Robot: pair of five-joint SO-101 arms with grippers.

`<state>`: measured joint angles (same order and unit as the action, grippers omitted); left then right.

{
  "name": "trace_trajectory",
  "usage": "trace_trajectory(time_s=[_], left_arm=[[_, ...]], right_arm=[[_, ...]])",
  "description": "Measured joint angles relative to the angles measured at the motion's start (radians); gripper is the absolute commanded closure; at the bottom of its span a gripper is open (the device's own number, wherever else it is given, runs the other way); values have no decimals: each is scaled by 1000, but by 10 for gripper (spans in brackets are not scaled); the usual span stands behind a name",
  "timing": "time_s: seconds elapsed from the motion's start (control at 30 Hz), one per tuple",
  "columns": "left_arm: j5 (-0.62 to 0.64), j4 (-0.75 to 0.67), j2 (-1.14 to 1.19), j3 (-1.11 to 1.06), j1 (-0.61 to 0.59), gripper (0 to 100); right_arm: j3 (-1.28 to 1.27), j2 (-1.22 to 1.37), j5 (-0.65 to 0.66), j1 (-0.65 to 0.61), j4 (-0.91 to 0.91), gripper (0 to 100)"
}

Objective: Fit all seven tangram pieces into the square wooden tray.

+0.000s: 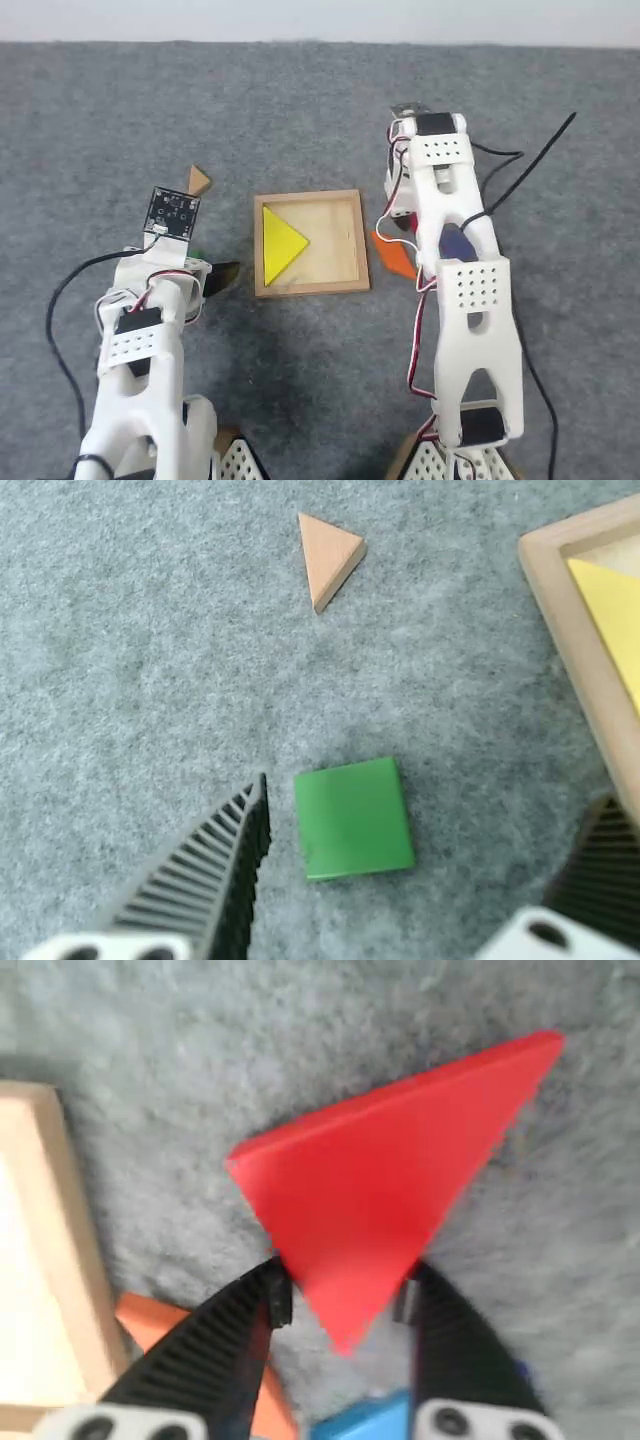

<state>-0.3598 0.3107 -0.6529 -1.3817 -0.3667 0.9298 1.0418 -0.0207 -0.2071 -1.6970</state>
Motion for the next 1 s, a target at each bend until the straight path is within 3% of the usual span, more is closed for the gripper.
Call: trace_trajectory(time_s=[0.2, 0.5, 0.83, 1.0], left_arm=[[0, 0, 0, 0, 0, 555], [0, 0, 0, 0, 0, 555], [0, 0, 0, 0, 0, 555], [0, 0, 0, 0, 0, 555]], right_arm=[[23, 6, -103, -46, -5, 619], [138, 9, -399, -49, 86, 619], [161, 94, -419, -54, 144, 623], [161, 98, -419, -48, 144, 787]])
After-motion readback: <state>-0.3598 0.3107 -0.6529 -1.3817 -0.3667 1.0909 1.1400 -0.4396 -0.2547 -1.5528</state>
